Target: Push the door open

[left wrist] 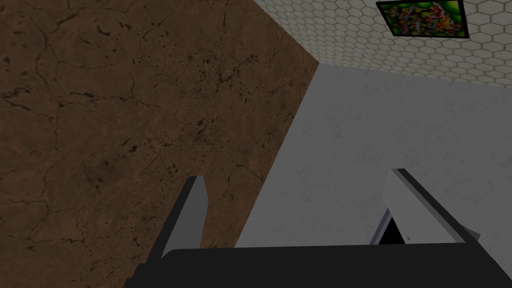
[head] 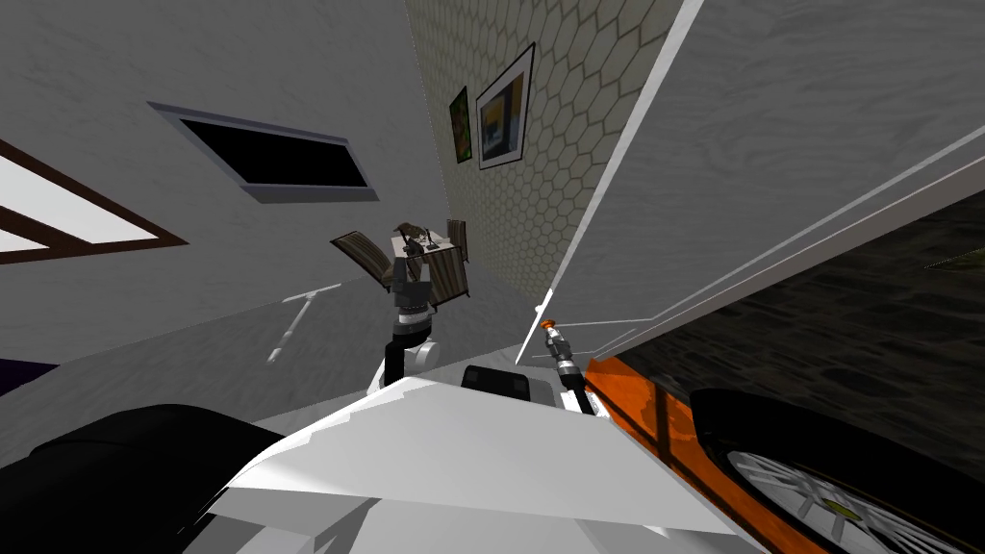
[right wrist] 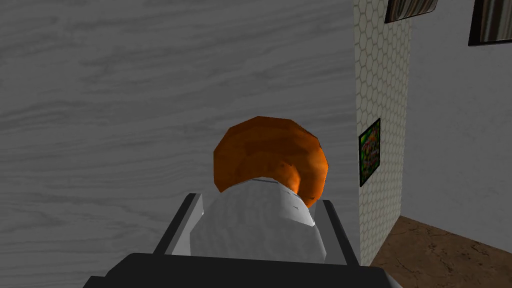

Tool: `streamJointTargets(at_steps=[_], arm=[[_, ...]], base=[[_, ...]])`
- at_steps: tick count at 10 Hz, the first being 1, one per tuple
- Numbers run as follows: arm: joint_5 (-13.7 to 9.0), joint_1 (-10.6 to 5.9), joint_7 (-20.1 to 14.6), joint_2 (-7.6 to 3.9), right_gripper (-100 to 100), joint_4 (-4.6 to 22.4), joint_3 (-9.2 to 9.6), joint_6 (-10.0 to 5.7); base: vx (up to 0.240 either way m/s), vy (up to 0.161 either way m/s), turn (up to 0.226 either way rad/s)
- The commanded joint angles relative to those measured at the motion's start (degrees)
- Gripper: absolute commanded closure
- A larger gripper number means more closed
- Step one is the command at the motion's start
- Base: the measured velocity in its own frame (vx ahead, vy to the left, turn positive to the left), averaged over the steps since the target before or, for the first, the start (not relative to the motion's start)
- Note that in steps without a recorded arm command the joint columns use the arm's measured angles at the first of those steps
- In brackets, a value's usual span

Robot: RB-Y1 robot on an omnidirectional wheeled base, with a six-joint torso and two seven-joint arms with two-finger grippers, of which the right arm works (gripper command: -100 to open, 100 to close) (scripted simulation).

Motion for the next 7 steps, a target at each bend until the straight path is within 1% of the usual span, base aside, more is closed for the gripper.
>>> streamJointTargets(at_steps=[1,3,4,6,7], arm=[[-1.34,-0.29,-2.86,0.12,100,-0.10,0.54,-0.38],[-2.97,-0.34,-6.10,0.30,100,-0.15,1.19,-0.47],[-2.97,-0.34,-6.51,0.30,100,-0.15,1.19,-0.47],[-5.02,-0.39,-10.01,0.52,100,-0.22,2.01,-0.57],[-5.02,-0.39,-10.68,0.52,100,-0.22,2.01,-0.57]], base=[[0.020,-0.018,0.037],[0.021,-0.019,0.037],[0.013,-0.014,0.016],[0.011,-0.017,0.030],[0.011,-0.016,0.023]])
